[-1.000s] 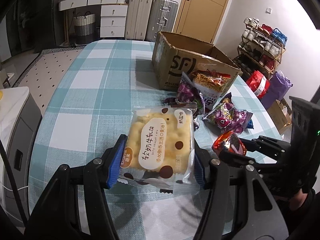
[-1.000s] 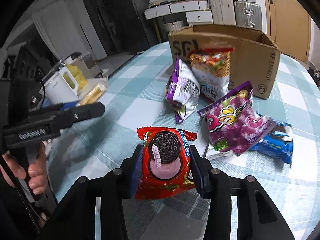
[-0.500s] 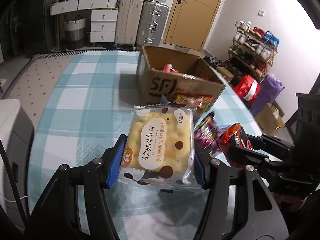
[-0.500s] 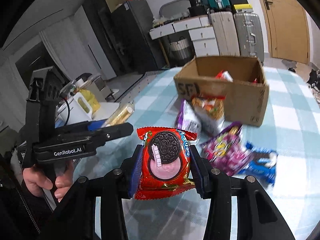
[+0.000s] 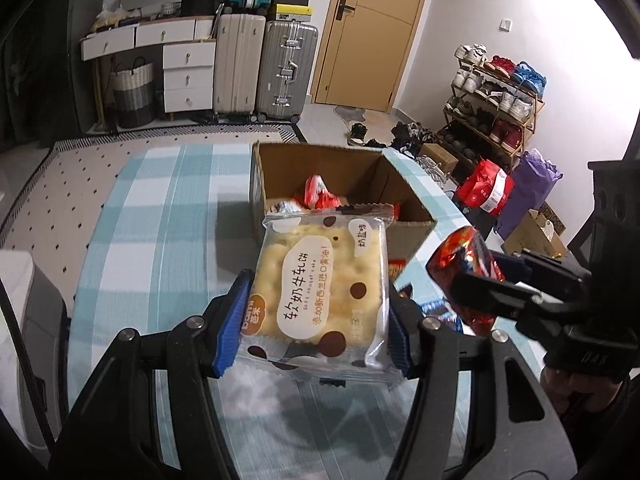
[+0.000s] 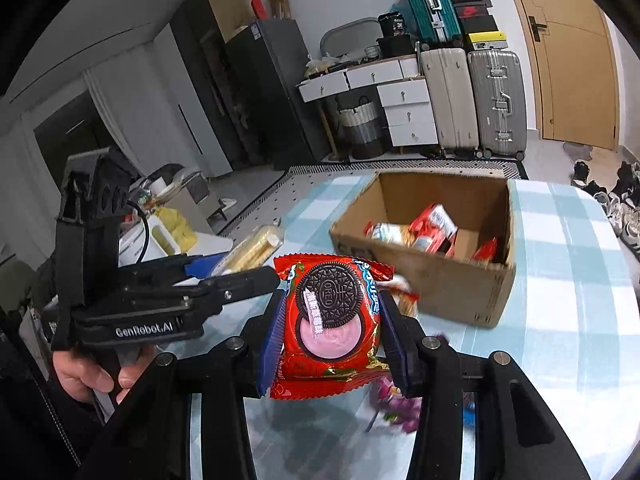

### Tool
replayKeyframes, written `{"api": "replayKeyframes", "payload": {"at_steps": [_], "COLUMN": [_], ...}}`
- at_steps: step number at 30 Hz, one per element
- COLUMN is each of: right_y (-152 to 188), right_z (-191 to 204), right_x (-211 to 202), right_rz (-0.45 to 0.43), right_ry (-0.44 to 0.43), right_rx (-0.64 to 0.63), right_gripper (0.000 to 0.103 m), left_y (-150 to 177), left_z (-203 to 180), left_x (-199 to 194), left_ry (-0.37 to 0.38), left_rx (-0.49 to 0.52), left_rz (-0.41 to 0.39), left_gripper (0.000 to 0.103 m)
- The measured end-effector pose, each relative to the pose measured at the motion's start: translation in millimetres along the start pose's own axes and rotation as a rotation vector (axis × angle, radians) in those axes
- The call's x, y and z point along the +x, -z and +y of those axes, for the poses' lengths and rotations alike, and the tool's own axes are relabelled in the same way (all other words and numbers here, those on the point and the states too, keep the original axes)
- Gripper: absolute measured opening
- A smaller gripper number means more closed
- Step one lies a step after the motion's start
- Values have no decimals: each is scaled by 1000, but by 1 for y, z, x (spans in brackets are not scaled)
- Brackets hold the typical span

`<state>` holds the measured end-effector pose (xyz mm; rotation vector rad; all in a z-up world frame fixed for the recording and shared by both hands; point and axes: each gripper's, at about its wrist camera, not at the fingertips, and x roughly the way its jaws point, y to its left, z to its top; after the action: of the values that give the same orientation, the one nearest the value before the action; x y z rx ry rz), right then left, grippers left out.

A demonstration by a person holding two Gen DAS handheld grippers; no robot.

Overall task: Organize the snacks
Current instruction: 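Lift both held packs and carry them over the cardboard box, then open both tools to drop the packs into the box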

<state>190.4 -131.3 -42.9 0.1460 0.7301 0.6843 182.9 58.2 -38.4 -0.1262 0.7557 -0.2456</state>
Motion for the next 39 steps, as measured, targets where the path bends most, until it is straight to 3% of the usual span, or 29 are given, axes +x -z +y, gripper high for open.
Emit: {"api": "replayKeyframes", "payload": {"at_steps": [20, 28, 39], "right_y": [-90, -100, -99], "right_z": [-44, -68, -102], "right_x": [34, 58, 90], "right_rz": [14, 24, 49], "right_ry": [18, 59, 91], "right_rx": [8, 22, 50], "right_gripper": [45, 45, 45], "left_y": [-87, -110, -117], "left_z": [-13, -15, -12], "left_x": [57, 99, 152], "left_ry": [13, 9, 18], "left_rx": [33, 55, 70], "left_rz": [-4, 25, 80], "left_gripper": [57, 57, 57]}}
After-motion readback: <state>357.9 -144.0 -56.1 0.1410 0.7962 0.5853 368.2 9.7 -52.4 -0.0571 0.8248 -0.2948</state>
